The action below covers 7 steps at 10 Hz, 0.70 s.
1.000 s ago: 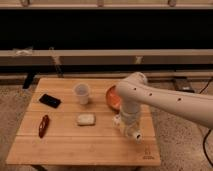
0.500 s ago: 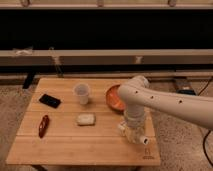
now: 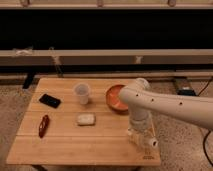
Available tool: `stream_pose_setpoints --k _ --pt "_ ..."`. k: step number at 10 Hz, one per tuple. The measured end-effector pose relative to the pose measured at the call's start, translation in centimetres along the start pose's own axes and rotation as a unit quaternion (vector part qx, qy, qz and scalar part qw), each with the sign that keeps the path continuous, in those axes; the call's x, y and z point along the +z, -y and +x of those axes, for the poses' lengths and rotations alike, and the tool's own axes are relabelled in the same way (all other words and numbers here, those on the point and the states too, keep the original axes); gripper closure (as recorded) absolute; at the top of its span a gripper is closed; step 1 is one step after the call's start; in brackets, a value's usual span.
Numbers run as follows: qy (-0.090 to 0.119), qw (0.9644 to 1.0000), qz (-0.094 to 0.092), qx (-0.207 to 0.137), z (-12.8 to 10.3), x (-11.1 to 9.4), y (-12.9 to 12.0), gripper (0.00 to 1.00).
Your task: Stand the bottle upright
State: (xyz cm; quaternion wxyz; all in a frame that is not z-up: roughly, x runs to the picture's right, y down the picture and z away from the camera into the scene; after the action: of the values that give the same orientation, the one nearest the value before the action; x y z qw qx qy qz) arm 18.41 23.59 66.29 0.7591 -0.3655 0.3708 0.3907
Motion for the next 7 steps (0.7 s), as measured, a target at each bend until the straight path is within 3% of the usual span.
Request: stream_pose_setpoints --k 4,7 --pt "-0.032 0.9984 0.033 -0.034 0.81 0.52 0.64 1.0" --pt "-0.052 0.9941 0.068 -0.067 1.16 0.7 0.88 1.0"
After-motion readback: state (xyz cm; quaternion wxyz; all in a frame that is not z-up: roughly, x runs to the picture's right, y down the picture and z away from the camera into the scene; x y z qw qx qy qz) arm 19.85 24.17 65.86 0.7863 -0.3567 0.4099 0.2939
